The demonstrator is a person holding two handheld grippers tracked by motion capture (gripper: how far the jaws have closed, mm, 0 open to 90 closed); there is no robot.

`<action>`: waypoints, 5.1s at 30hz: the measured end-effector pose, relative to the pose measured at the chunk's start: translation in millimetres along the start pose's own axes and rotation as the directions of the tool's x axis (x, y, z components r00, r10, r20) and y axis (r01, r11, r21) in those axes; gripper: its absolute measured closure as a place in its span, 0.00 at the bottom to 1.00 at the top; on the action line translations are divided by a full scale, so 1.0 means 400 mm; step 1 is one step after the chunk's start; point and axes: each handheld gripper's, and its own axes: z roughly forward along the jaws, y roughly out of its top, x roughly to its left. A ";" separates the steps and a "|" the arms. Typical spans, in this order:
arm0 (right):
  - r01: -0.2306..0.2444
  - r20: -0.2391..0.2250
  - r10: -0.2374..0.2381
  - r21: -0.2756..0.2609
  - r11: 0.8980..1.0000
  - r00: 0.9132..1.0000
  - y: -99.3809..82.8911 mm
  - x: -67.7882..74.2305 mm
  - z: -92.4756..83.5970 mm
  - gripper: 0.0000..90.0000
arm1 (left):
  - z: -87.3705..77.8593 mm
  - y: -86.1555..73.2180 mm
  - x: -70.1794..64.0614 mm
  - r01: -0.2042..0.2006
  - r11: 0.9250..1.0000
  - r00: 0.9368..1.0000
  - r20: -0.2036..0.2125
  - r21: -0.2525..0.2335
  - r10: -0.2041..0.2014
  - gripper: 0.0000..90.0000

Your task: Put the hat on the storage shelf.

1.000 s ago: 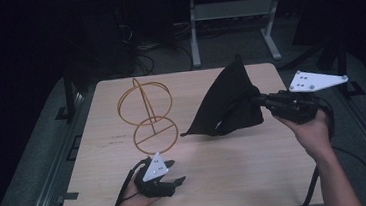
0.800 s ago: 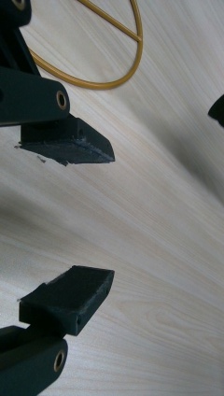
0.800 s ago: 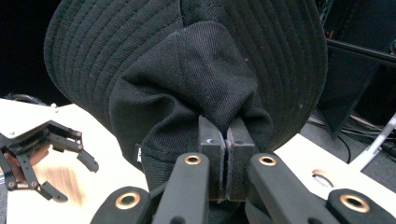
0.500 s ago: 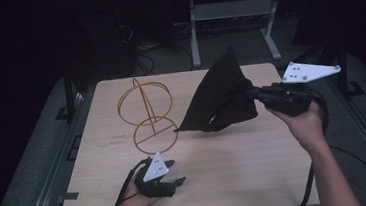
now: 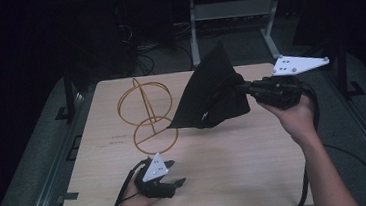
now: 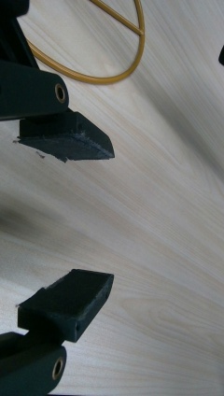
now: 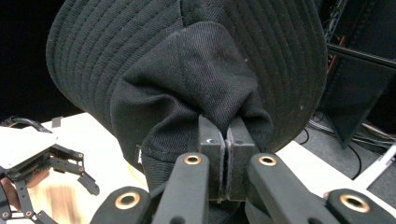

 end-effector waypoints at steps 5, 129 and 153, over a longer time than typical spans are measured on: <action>0.004 -0.011 -0.004 0.005 1.000 1.000 0.015 0.003 0.018 0.98 | -0.003 -0.002 0.005 0.005 1.000 1.000 -0.006 -0.001 -0.005 0.37; 0.052 -0.153 -0.007 0.293 0.955 0.988 0.324 0.157 0.708 0.72 | 0.036 0.028 -0.044 -0.064 0.998 0.994 0.088 0.002 0.064 0.36; -0.067 -0.200 0.095 0.144 0.987 0.975 0.259 0.082 0.499 0.43 | 0.043 0.030 -0.045 -0.057 0.998 0.994 0.092 0.004 0.056 0.35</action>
